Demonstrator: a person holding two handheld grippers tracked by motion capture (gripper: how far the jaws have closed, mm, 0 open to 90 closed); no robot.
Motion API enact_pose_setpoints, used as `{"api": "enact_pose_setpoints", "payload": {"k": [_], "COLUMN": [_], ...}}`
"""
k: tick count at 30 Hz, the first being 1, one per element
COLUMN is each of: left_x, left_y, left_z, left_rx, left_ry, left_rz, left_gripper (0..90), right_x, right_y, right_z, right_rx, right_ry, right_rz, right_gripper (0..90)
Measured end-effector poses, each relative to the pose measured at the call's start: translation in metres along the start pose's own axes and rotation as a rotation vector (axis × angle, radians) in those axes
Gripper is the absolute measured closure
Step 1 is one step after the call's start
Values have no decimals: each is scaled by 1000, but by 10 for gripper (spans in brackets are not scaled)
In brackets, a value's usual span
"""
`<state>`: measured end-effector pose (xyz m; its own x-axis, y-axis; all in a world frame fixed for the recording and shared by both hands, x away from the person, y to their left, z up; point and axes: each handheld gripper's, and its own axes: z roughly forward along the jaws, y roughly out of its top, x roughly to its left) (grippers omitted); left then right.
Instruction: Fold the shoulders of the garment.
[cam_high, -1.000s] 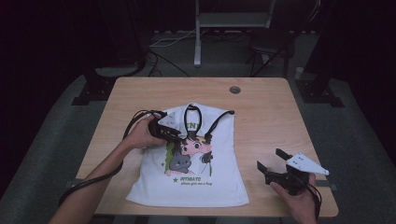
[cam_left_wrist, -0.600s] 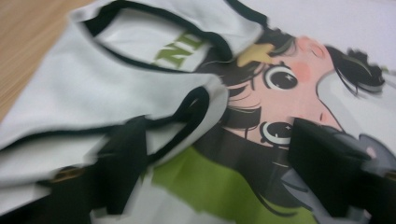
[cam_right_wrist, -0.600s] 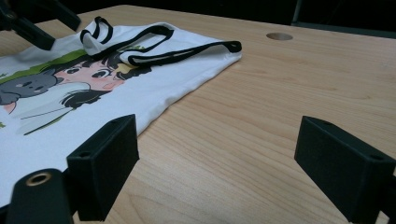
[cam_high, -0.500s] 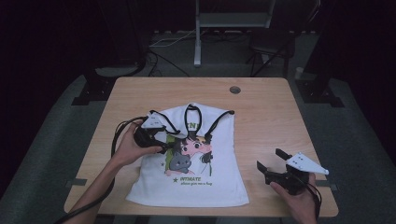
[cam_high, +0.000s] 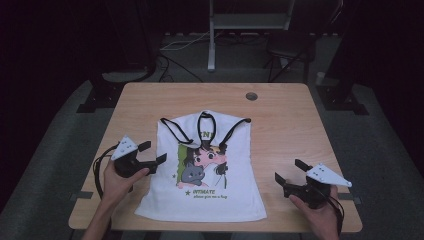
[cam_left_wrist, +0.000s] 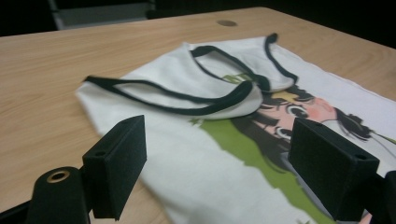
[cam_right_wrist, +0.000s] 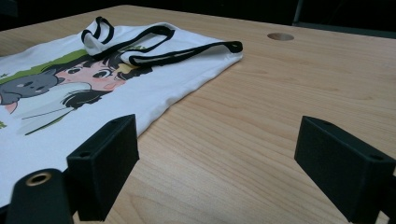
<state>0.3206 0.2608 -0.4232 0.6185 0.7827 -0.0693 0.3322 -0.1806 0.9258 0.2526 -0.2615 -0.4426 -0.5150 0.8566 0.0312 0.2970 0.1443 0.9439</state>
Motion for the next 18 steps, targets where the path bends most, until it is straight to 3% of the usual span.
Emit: {"api": "enact_pose_setpoints", "payload": {"k": [5,18], "left_x": [2,3], "left_y": [-8,-13], "left_z": [-4,-3], "left_rx": [0,2], "left_ry": [22,19], "left_rz": [-4,-14], "left_gripper": [194,194], "right_x": [0,1], "right_y": [0,0], "right_z": [0,0], "right_rx": [0,2], "right_ry": [2,-4], "right_rz": [5,-4], "right_gripper": [131,130]}}
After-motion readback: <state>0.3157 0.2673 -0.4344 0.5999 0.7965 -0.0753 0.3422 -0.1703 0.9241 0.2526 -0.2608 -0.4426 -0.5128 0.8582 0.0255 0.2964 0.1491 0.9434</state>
